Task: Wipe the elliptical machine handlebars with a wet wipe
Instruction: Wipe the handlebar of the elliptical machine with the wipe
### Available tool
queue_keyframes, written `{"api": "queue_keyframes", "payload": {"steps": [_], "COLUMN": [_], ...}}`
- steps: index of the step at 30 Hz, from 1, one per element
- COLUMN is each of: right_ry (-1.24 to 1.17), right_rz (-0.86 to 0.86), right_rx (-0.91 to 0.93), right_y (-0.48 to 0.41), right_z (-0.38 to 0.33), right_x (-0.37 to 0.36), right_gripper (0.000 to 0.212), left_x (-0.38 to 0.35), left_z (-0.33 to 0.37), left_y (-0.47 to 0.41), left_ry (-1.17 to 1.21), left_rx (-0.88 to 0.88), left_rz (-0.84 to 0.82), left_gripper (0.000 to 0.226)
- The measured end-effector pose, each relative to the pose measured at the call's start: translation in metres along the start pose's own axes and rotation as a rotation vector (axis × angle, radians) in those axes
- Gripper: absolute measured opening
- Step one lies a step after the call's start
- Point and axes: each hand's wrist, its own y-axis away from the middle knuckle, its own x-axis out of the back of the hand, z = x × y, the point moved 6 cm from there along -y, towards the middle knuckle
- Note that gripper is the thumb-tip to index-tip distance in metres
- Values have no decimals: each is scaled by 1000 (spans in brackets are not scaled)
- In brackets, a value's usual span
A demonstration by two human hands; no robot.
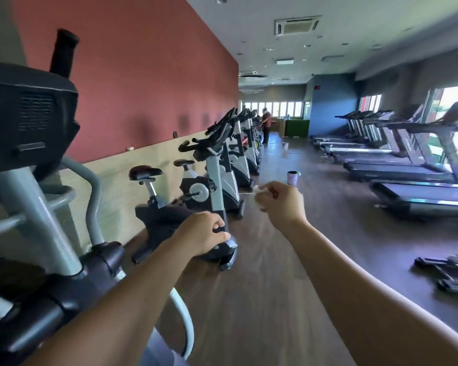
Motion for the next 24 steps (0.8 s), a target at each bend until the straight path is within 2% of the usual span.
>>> {"api": "queue_keyframes", "payload": {"steps": [6, 9, 12, 17, 24], "right_ry": [1, -10, -24, -47, -127], "right_rz": [5, -1, -2, -50, -172], "right_rx": [-13, -27, -26, 3, 82], "right_y": [-100, -148, -190, -274, -392], "right_z": [68, 100, 125, 157, 146], "right_x": [37, 35, 19, -43, -162], "right_gripper": [10, 1, 3, 4, 13], "left_x": [-45, -58, -64, -69, -21], "left_z": [48, 50, 38, -9, -92], "left_y": [-116, -168, -215, -305, -404], "left_ry": [24, 20, 11, 0, -74], "left_rx": [0, 14, 26, 61, 171], "left_rz": [-24, -37, -23, 0, 75], "left_gripper": [43, 42, 43, 44, 42]}}
